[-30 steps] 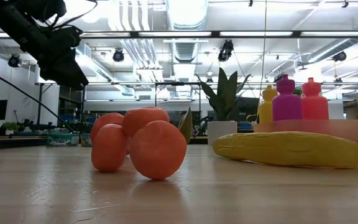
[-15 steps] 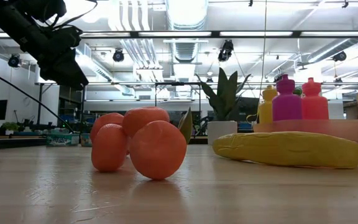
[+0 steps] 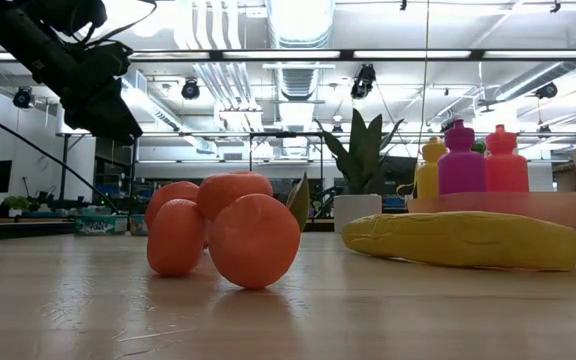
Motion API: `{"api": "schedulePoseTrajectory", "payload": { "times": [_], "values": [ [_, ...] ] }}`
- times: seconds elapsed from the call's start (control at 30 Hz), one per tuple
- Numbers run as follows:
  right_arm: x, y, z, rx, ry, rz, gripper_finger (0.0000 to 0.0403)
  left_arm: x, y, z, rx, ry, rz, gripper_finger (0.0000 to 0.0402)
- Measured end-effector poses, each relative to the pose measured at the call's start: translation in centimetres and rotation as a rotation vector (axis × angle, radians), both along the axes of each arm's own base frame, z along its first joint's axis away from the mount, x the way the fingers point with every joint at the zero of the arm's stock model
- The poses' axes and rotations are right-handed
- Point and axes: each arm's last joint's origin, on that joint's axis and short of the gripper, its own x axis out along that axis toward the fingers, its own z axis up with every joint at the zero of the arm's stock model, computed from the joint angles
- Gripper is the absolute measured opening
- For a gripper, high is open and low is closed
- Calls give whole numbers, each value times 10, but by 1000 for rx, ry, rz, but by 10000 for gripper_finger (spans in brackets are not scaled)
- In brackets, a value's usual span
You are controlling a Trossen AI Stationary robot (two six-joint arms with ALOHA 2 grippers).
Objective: Pick & Place Food Item
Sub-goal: Put the red cherry into the gray bin
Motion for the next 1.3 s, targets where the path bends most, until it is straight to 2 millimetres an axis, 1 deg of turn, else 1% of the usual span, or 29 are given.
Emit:
{"api": "schedulePoseTrajectory", "payload": {
  "times": [0.1,0.17,0.3,0.4,0.5,0.67,0.77,0.83,0.9,0.97,1.1,1.17,1.3],
  "values": [
    [7,-5,16,-46,-80,-36,265,0,0,0,0,0,0,275],
    [15,-10,26,-97,-163,-52,265,0,0,0,0,0,0,275],
    [32,-24,44,-269,-326,-82,265,0,0,0,0,-1,0,275],
    [48,-38,56,-373,-414,-128,265,0,0,0,0,0,0,275],
    [67,-54,65,-438,-480,-159,265,0,0,0,0,0,0,275],
    [99,-79,80,-538,-624,-143,265,0,0,0,0,0,0,275],
    [115,-93,86,-609,-734,-145,265,0,0,0,0,0,0,275],
    [122,-101,88,-626,-814,-185,265,0,0,0,0,0,0,275],
    [127,-109,86,-599,-889,-261,265,0,0,0,0,-1,0,275],
    [130,-116,80,-573,-926,-314,265,0,0,0,0,0,0,275],
    [132,-130,59,-603,-871,-329,265,0,0,0,0,0,0,275],
    [132,-134,49,-612,-840,-307,265,0,0,0,0,0,0,275],
    [135,-137,24,-599,-769,-158,265,0,0,0,0,0,0,275]
  ]
}}
